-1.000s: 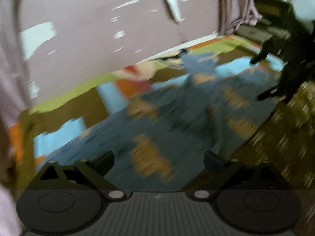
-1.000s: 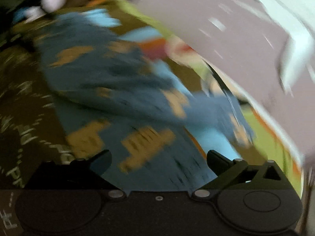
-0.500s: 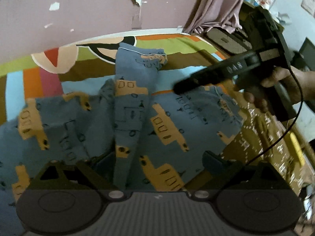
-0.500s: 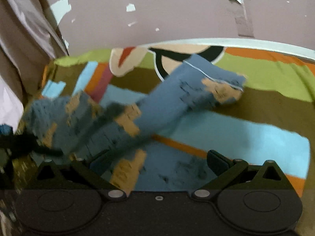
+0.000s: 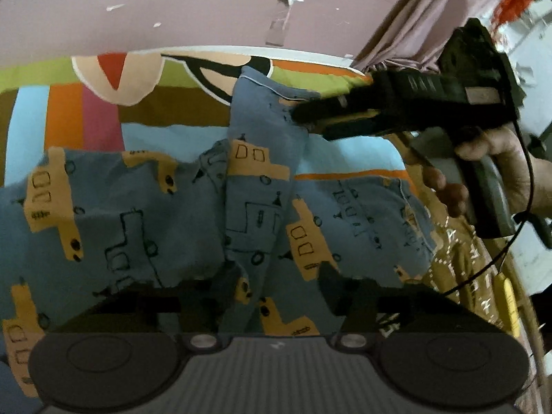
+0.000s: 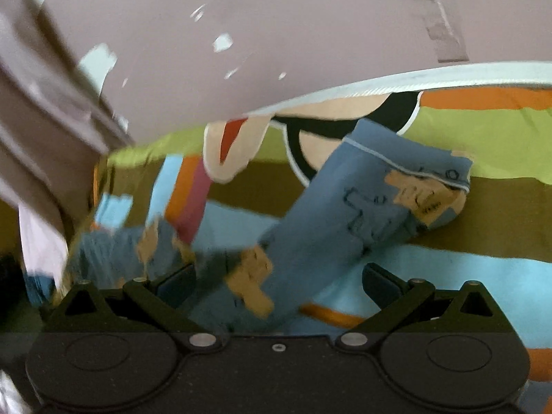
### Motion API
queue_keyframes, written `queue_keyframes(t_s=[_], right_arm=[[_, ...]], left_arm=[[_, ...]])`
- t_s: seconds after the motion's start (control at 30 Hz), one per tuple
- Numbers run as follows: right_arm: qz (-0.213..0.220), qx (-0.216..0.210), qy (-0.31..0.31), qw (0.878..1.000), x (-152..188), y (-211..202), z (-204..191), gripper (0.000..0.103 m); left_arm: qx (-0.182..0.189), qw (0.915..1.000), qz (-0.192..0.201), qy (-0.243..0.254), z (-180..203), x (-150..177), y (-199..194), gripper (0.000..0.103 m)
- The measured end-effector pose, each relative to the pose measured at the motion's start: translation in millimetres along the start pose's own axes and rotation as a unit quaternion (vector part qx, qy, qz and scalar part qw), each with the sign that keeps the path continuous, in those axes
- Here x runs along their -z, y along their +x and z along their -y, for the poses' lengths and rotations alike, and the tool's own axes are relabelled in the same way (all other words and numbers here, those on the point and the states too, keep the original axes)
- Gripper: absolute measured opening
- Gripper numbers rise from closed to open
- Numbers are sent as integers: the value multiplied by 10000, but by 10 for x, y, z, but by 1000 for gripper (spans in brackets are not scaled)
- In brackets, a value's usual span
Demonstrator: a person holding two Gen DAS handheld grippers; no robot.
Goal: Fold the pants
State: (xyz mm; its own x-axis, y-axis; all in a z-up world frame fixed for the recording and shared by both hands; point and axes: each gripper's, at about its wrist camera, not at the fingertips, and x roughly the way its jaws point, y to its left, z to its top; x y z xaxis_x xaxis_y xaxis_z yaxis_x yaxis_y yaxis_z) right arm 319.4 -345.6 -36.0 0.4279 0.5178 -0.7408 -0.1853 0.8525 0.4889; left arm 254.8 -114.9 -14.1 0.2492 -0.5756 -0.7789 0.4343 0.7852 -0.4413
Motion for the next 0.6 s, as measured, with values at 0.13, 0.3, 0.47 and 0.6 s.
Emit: queue_keyframes(t_s=[0.13, 0.3, 0.47, 0.6], right_arm=[[-27, 272, 432, 9987, -226, 215, -18, 95], [31, 486, 553, 9973, -388, 406, -83, 82], [-42, 555, 444, 9975, -382, 491, -109, 76], [-143, 739, 409, 9963, -357, 549, -96, 65]], left_arm=[[3, 9997, -22, -241, -59, -11, 36, 29], [-245, 9989, -70, -398, -104, -3, 58, 31], [-344, 9992, -66, -179, -132, 32, 46, 42], [-315, 9993, -120, -148, -151, 36, 61, 37]])
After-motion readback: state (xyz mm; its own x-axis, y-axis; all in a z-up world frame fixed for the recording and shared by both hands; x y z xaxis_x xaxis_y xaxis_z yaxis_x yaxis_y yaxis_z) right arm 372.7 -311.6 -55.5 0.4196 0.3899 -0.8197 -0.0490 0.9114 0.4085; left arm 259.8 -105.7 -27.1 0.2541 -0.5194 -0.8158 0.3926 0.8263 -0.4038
